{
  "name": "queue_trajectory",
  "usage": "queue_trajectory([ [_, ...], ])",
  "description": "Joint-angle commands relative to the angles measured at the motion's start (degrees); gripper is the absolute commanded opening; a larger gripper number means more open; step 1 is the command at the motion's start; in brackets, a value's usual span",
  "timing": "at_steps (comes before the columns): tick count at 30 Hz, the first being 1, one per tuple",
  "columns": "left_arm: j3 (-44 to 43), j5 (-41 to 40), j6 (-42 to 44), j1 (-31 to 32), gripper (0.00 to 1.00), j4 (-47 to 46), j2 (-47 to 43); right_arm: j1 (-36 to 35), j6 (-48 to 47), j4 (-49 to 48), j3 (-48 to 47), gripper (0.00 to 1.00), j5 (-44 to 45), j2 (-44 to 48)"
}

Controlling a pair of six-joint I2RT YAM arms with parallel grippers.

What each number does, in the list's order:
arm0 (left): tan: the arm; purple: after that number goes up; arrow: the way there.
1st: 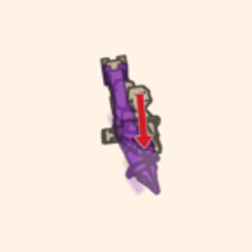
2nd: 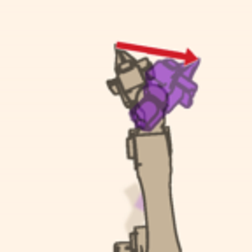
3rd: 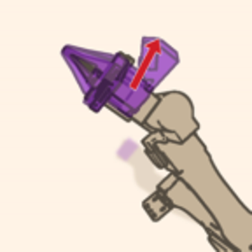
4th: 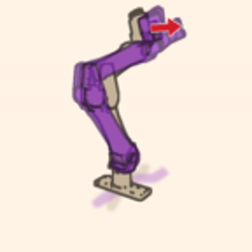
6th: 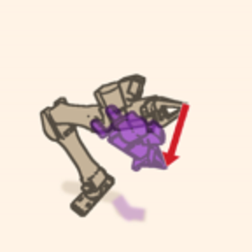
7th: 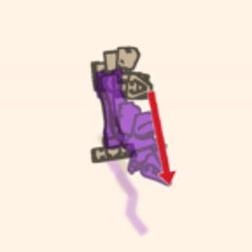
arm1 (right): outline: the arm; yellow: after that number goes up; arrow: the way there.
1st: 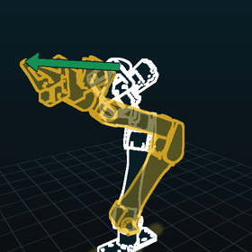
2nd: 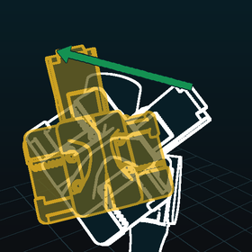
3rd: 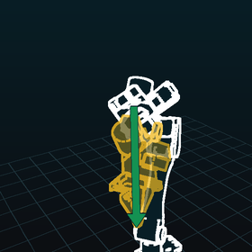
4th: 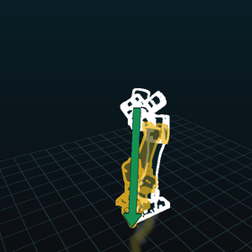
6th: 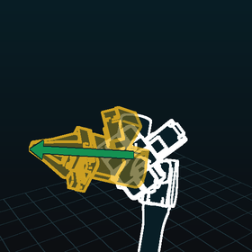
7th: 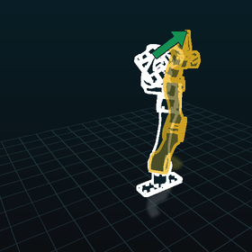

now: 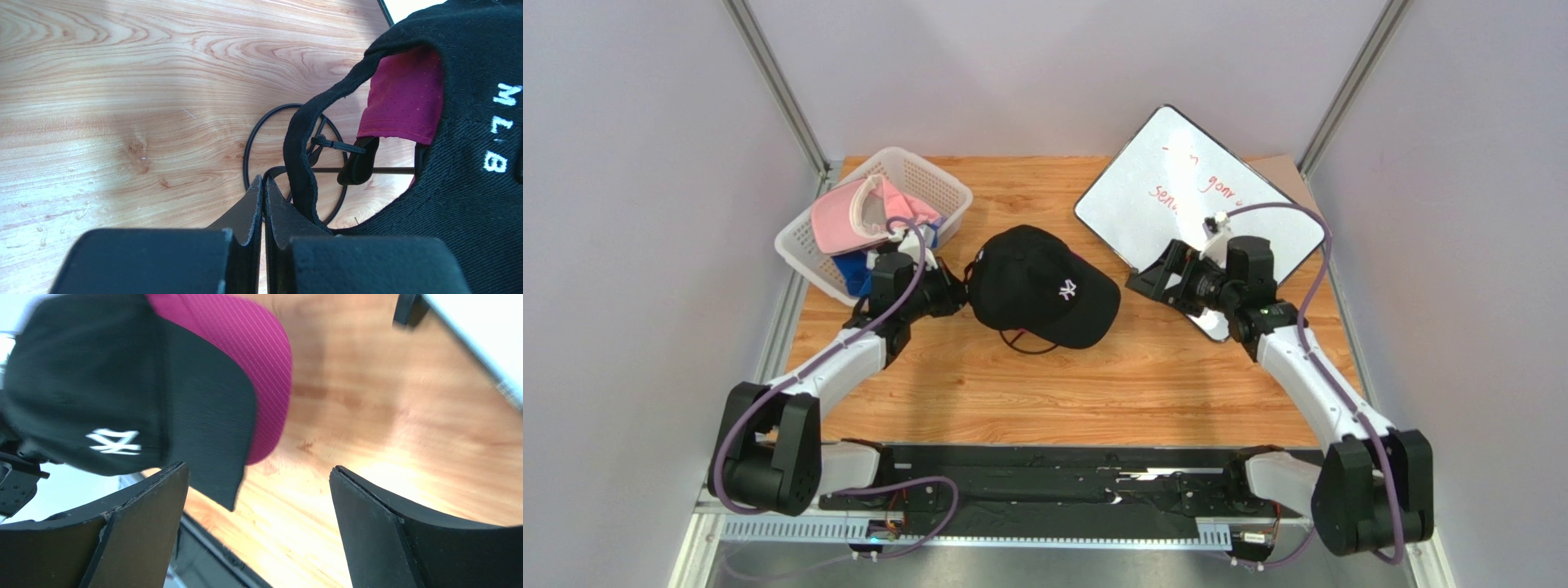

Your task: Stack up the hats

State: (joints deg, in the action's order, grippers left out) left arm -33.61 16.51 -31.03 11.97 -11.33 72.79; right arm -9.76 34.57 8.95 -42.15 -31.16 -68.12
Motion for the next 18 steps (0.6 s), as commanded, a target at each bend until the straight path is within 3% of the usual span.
queue_trajectory([
  [1, -1.20, -0.16, 0.27, -0.54, 0.01, 1.48, -2.30, -0.08, -5.47, 5.90, -4.60, 0.91, 4.62, 5.71],
  [2, -1.11, -1.12, 0.00, -0.54, 0.03, 1.92, -3.18, -0.26, -5.74, 6.08, -5.30, 0.91, 3.83, 6.41],
  [8, 0.12, -3.06, -1.41, -0.63, 0.56, 4.47, -7.66, -3.59, -6.00, 6.52, -7.94, 0.90, 0.92, 9.31],
  [18, 1.26, -9.56, -0.70, -0.80, 0.68, 15.02, -16.36, -6.06, -5.74, 6.34, -9.44, 0.90, 1.10, 10.02],
])
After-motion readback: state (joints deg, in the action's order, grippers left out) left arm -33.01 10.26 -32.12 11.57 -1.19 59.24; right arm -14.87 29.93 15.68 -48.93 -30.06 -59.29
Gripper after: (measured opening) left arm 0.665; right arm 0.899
